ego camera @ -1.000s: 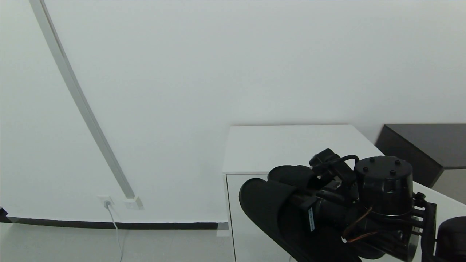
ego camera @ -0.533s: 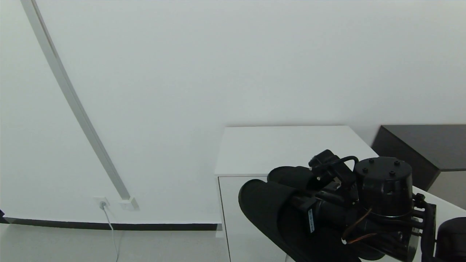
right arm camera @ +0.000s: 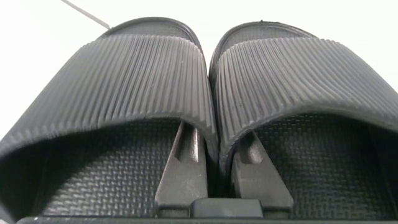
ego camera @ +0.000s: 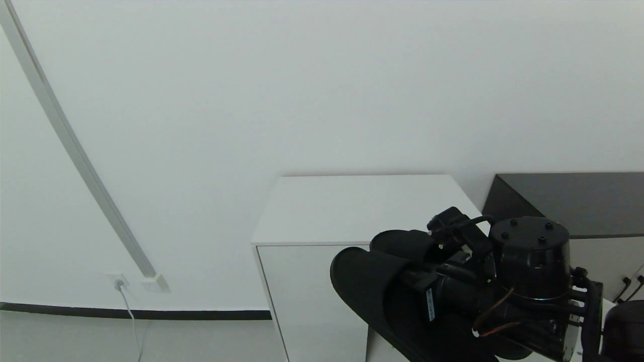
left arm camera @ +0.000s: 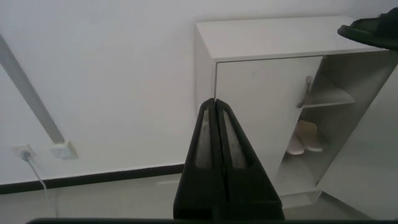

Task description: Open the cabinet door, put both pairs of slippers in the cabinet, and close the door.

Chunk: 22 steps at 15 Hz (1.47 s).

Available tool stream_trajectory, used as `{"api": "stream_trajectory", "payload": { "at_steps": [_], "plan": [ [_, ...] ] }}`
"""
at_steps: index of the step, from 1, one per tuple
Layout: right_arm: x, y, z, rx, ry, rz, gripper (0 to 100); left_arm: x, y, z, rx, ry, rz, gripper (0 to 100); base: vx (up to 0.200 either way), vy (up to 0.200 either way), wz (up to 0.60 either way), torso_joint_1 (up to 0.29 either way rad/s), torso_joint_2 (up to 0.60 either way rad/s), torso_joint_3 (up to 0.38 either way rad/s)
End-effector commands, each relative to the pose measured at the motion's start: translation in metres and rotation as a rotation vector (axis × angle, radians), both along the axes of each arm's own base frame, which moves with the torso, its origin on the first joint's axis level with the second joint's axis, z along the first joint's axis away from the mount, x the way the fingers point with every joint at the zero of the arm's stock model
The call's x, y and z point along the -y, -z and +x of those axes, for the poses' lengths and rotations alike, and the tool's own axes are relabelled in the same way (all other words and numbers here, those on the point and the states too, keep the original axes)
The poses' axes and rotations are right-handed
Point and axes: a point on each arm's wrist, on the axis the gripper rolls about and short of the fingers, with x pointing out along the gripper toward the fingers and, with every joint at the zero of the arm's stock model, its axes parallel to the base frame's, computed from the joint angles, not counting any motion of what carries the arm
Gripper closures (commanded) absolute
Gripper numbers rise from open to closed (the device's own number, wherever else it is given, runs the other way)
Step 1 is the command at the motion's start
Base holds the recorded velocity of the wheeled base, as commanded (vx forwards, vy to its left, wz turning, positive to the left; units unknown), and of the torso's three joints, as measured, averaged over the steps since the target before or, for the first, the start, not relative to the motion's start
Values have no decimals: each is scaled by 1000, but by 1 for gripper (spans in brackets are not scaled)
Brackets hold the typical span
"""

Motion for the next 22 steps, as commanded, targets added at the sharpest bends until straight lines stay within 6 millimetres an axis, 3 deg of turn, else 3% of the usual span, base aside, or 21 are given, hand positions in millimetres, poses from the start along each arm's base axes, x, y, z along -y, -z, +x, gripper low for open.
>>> {"api": "stream_trajectory", "payload": {
  "at_steps": [1,6,22],
  "plan": [
    [0,1,0,-1,0,-2,100,0,0,0,-1,0,0,100,0,-200,0,-2,2,7],
    [0,0,0,0,0,2,100,0,0,0,-1,0,0,100,0,-200,0,4,2,2],
    [1,10,0,28,-3,1,100,0,0,0,-1,-7,-6,100,0,0,0,0,0,0]
  ]
}}
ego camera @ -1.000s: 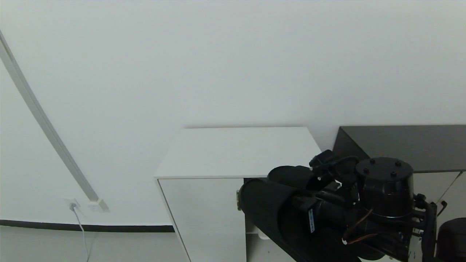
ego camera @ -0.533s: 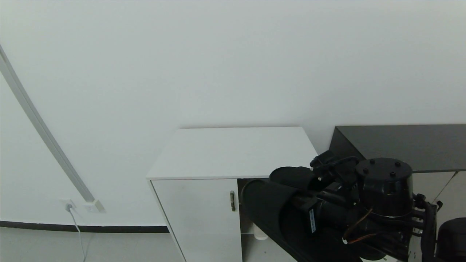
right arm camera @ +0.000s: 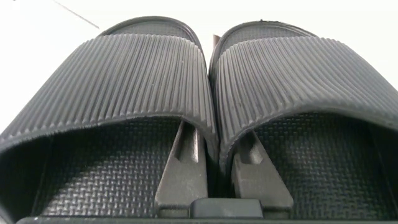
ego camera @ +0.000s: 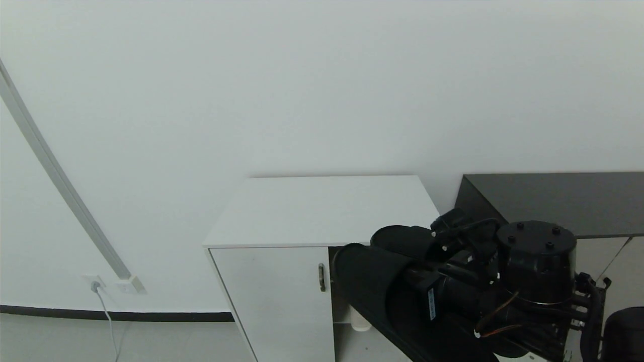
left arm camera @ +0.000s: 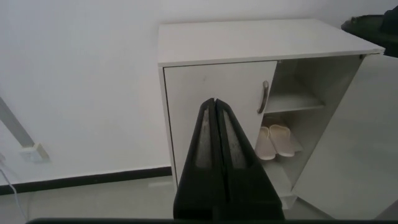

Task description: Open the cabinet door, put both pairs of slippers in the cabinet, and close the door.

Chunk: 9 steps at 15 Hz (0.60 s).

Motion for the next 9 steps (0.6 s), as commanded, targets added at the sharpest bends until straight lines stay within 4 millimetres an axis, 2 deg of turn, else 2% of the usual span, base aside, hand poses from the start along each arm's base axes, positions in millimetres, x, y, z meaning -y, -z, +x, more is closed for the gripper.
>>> {"api": "stream_trajectory", "payload": {
  "at_steps": [1,5,9],
  "plan": [
    [0,6,0,-16,-1,-18,100,0,0,0,-1,0,0,100,-200,0,0,-2,2,2],
    [0,7,0,-18,-3,-20,100,0,0,0,-1,0,0,100,-200,0,0,5,10,-1],
    [-1,9,0,-22,-1,-25,100,0,0,0,-1,1,0,100,0,0,0,0,0,0]
  ]
}}
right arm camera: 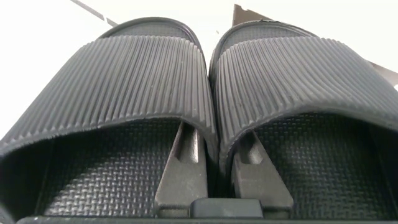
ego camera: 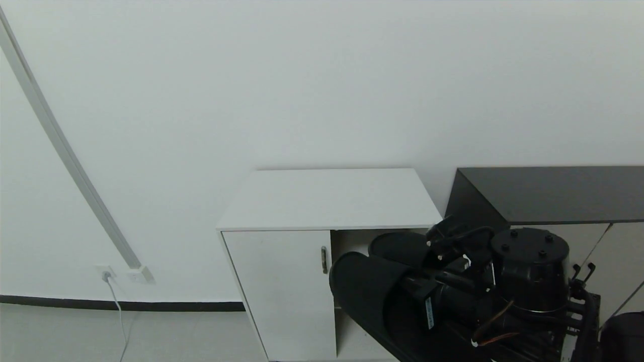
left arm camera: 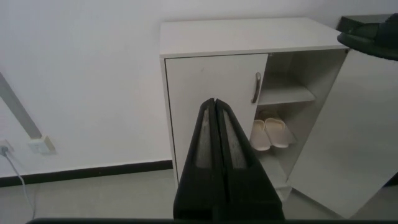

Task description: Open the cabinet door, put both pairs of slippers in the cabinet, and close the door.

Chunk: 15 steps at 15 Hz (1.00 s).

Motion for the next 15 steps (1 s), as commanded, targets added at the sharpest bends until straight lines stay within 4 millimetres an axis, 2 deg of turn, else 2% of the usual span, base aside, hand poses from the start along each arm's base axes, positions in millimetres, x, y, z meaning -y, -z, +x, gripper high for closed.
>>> {"api": "stream_trajectory", "payload": {
  "at_steps": [1,13,15],
  "plan": [
    [0,1,0,-2,-1,-1,100,0,0,0,-1,-1,0,100,0,0,0,0,0,0],
    [1,7,-1,3,-8,-20,100,0,0,0,-1,1,0,100,0,0,0,0,0,0],
    [1,7,-2,3,-11,-20,100,0,0,0,-1,-1,0,100,0,0,0,-124,288,161]
  ]
}}
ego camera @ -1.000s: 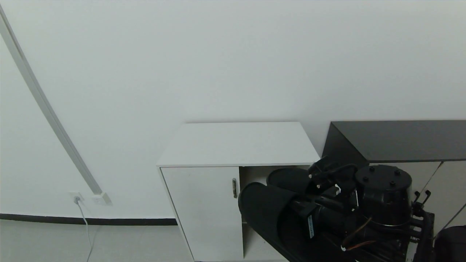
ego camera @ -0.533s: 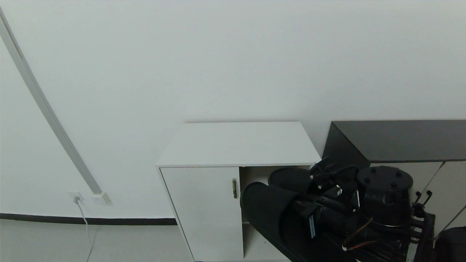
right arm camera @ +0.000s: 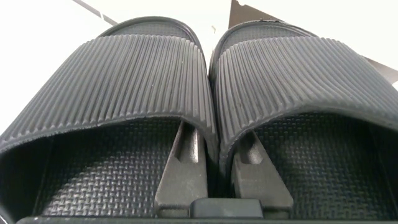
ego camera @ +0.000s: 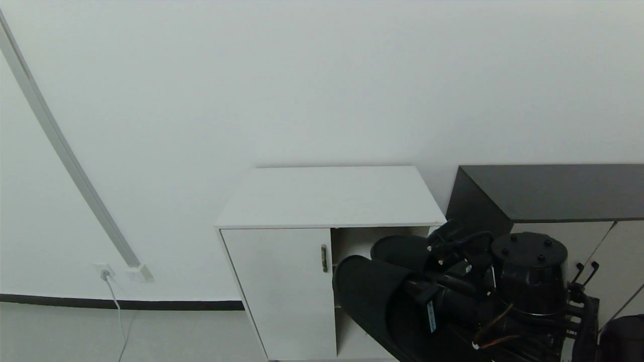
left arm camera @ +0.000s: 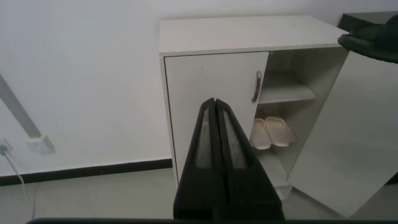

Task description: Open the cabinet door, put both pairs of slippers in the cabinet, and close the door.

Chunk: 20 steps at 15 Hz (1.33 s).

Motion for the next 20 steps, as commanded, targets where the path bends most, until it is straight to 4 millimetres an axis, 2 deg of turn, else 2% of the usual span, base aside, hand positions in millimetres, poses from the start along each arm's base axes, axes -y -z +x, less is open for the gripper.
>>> {"api": "stream_trajectory", "payload": {
  "at_steps": [1,8,20],
  "plan": [
    [0,1,0,-2,-2,-2,100,0,0,0,-1,1,0,100,0,0,0,-149,349,188],
    [-2,2,-2,4,-14,-17,100,0,0,0,-1,-1,0,100,0,0,0,-169,394,217],
    [-3,6,-1,5,-13,-17,100,0,0,0,-1,-1,-3,100,0,0,0,-209,531,319]
  ]
}}
